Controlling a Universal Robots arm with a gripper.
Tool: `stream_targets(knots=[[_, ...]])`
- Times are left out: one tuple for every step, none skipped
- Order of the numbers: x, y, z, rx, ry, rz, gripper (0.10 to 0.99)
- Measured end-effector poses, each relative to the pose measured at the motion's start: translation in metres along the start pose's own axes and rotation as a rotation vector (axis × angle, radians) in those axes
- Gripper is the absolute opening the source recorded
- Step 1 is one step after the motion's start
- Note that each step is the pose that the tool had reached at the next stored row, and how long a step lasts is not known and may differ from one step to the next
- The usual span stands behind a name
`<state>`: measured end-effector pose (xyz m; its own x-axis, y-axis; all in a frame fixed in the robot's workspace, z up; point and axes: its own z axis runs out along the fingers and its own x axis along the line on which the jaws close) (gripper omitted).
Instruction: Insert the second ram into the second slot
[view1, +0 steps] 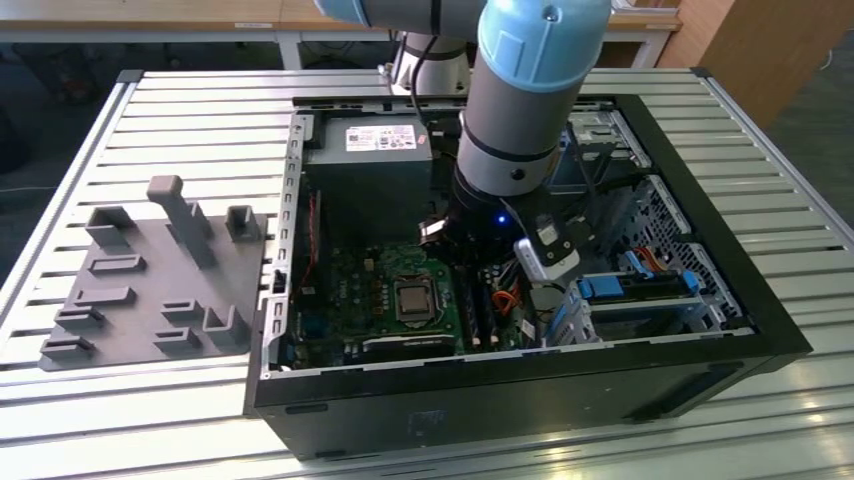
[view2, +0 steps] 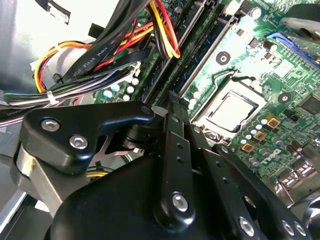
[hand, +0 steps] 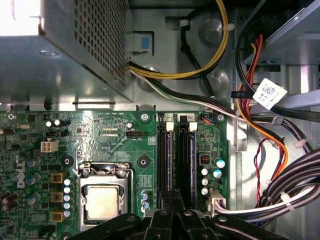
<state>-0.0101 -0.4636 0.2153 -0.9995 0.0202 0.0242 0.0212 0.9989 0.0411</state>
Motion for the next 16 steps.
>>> stream_targets(knots=[[0.0,0.0,0.0007,0.0,-0.0001,0.0,0.102],[0.0,-0.0001,0.0006,0.0,-0.0001,0.0,0.102],[0.0,-0.0002,0.0006,0.0,0.0,0.0,0.102],[0.0,-0.0002,0.0007,0.0,-0.0001,0.0,0.102],[0.0,0.0001,0.0006,0.0,-0.0002,0.0,0.102],[0.0,0.0001,-0.0001,-0.001,-0.0004,0.0,0.102],[-0.0001,0.0004,-0.0013,-0.002,-0.0008,0.0,0.102],[-0.0001,0.0007,-0.0029,-0.004,-0.0013,0.0,0.102],[0.0,0.0007,-0.0045,-0.003,-0.0011,0.0,0.102],[0.0001,0.0005,-0.0065,-0.001,-0.0005,0.0,0.102],[0.0001,0.0005,-0.0076,-0.001,-0.0004,0.0,0.102],[0.0002,0.0005,-0.0087,-0.001,-0.0004,0.0,0.102],[0.0002,0.0006,-0.0102,-0.001,-0.0004,0.0,0.102],[0.0002,0.0006,-0.0118,-0.001,-0.0003,0.0,0.102],[0.0003,0.0007,-0.013,-0.001,-0.0003,0.0,0.102],[0.0003,0.0007,-0.0142,-0.001,-0.0004,0.0,0.102]])
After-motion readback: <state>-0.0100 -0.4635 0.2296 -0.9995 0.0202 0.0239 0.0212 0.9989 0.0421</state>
